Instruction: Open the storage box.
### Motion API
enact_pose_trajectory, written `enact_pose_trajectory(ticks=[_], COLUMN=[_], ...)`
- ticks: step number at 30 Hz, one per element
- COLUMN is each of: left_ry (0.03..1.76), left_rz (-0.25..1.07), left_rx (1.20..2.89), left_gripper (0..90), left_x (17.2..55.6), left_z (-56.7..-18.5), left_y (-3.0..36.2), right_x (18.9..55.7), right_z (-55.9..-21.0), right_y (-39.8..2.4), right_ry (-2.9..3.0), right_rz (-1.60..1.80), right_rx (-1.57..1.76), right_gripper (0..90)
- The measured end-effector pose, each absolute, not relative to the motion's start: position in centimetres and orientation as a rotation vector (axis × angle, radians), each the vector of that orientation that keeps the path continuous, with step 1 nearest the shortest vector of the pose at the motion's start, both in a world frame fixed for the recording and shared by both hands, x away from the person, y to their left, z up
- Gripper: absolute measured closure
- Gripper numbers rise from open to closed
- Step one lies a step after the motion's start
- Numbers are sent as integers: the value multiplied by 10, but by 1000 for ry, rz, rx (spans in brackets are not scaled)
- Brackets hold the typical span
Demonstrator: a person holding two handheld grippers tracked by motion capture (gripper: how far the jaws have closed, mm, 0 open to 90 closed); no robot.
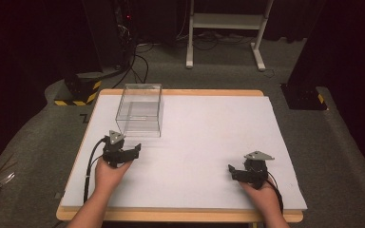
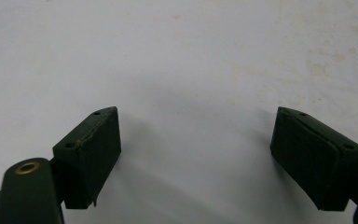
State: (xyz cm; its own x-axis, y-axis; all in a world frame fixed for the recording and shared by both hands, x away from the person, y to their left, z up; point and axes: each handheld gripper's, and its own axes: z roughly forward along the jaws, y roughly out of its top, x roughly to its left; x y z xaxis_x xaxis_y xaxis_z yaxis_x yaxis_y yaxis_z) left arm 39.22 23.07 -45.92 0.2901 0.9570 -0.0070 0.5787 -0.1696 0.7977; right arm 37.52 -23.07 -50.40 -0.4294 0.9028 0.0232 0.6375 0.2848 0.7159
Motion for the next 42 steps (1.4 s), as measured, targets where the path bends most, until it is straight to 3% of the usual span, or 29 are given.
enact_pose_trajectory(ticks=[42], left_ry=[1469], left_rz=[704], left_rx=[1760], left_gripper=[182], left_x=[460], left_z=[-449], left_y=[211], right_x=[375], right_z=[-504], right_y=[-232], right_ry=[2172], right_rz=[946], right_rx=[1393], right_gripper=[159])
